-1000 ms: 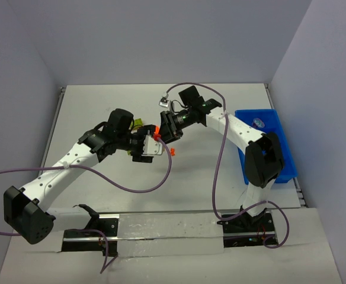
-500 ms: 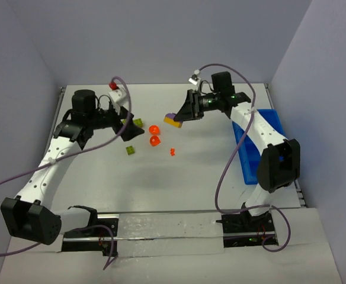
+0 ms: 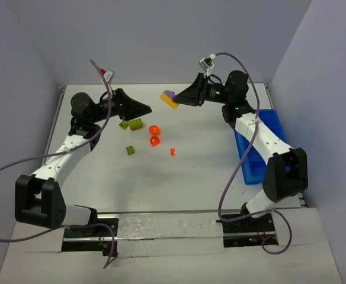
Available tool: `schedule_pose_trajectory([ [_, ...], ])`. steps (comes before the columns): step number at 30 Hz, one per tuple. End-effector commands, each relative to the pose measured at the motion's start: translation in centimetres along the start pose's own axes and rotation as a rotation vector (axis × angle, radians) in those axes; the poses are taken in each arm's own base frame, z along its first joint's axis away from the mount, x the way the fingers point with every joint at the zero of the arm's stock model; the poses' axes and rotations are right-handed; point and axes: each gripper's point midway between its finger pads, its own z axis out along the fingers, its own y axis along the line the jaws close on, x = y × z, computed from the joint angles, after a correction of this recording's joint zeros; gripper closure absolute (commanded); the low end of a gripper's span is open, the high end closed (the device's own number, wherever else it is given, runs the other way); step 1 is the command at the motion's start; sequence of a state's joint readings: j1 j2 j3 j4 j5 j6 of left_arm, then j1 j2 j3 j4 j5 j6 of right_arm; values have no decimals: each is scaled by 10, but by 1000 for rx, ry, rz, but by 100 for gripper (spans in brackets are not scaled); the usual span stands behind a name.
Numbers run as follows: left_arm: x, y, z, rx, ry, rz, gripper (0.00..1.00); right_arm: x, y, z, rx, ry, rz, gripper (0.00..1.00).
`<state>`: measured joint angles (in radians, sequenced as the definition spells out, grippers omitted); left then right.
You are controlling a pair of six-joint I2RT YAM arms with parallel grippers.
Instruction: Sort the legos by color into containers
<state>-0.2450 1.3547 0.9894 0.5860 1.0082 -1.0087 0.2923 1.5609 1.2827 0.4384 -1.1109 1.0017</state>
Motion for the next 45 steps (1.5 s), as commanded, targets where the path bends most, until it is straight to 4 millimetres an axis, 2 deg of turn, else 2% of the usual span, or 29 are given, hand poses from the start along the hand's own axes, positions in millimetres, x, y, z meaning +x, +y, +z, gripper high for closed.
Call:
schedule_pose_trajectory([
  [1,-23,-34,9,122,-81,29,12,1,44,11,-145,16,-40,100],
  [8,-25,-25,18,94,-91,21,15,13,43,19,-148,44,-20,100],
  [13,-25,-33,21,136,-91,24,20,19,36,21,-132,58,-12,100],
  [19,-15,-45,24,191,-63,39,25,21,23,24,-102,58,3,100],
  [24,-11,-43,24,192,-55,26,26,21,17,26,-93,54,17,100],
  [30,-13,-46,27,197,-57,23,35,24,5,27,-39,58,-1,100],
  [39,-10,-37,35,172,-39,-2,59,26,7,27,-35,61,-9,100],
  [43,-5,-29,35,140,-15,-16,84,22,9,26,-34,47,-20,100],
  [44,-2,-26,35,132,-7,-12,93,18,7,25,-28,37,-21,100],
  [45,2,-23,34,120,3,-18,98,12,6,23,-21,23,-24,100],
])
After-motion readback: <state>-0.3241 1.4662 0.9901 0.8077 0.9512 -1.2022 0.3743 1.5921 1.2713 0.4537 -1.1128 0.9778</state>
